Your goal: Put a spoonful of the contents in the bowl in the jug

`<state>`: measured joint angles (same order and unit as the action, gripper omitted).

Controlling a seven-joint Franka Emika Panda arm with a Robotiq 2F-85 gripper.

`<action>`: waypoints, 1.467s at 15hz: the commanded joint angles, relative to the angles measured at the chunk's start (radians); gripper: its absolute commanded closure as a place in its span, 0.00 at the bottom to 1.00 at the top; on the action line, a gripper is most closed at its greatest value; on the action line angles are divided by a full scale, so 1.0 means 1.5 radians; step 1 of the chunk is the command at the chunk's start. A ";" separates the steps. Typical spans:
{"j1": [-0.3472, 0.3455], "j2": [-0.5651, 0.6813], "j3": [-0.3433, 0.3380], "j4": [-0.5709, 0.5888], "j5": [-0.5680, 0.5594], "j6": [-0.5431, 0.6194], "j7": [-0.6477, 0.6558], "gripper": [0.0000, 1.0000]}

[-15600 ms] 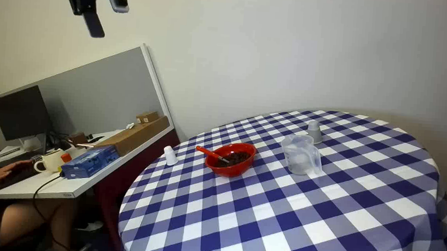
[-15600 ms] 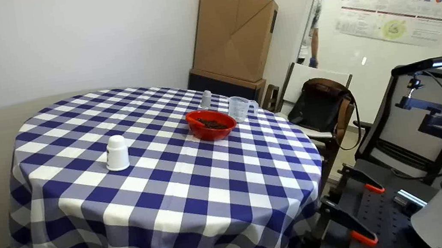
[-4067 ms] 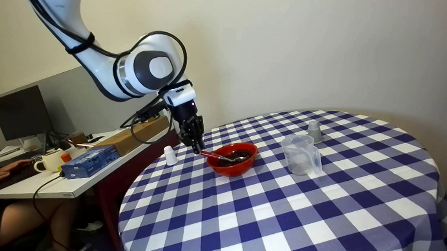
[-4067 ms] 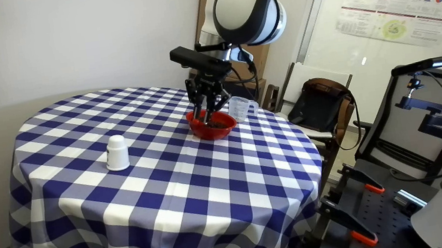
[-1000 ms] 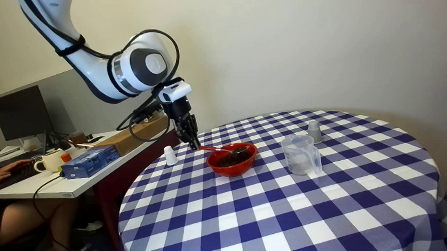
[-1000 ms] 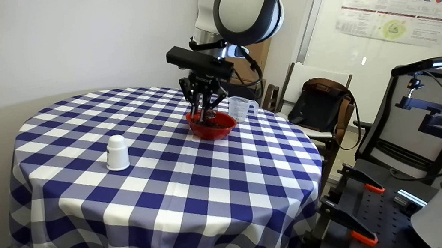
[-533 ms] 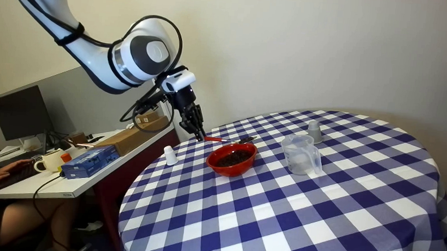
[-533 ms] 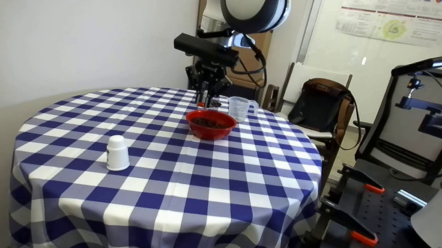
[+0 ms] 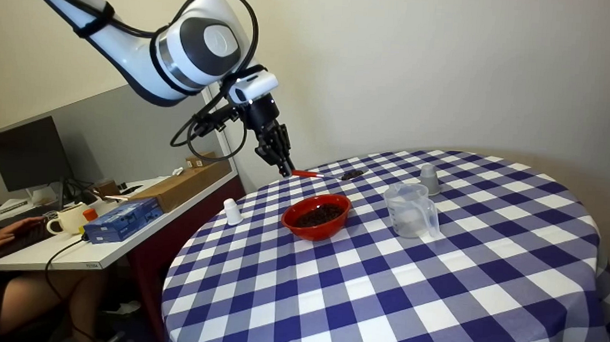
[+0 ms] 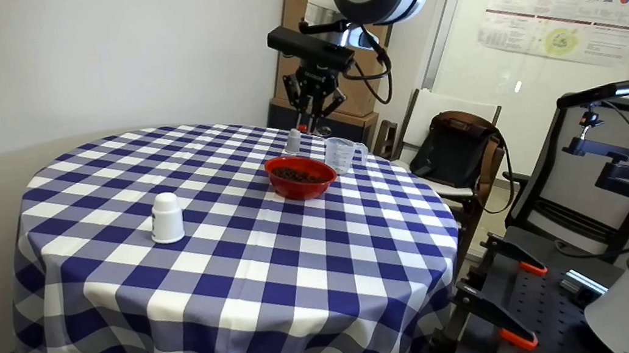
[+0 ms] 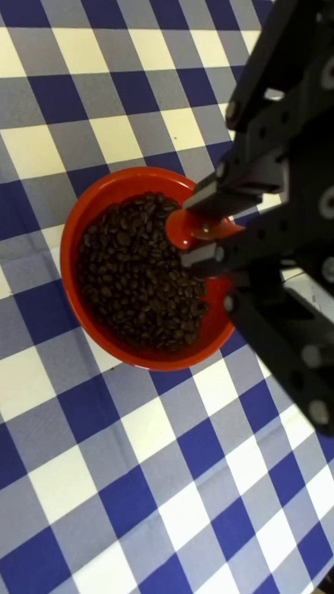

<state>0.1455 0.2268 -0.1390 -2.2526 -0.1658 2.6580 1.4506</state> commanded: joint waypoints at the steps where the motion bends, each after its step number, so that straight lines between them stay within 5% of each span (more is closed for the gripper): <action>1: -0.022 -0.017 -0.001 -0.006 -0.015 -0.032 -0.019 0.91; 22: -0.075 0.050 -0.025 0.102 -0.039 -0.128 -0.029 0.91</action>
<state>0.0336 0.2588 -0.1701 -2.1609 -0.1998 2.5106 1.4165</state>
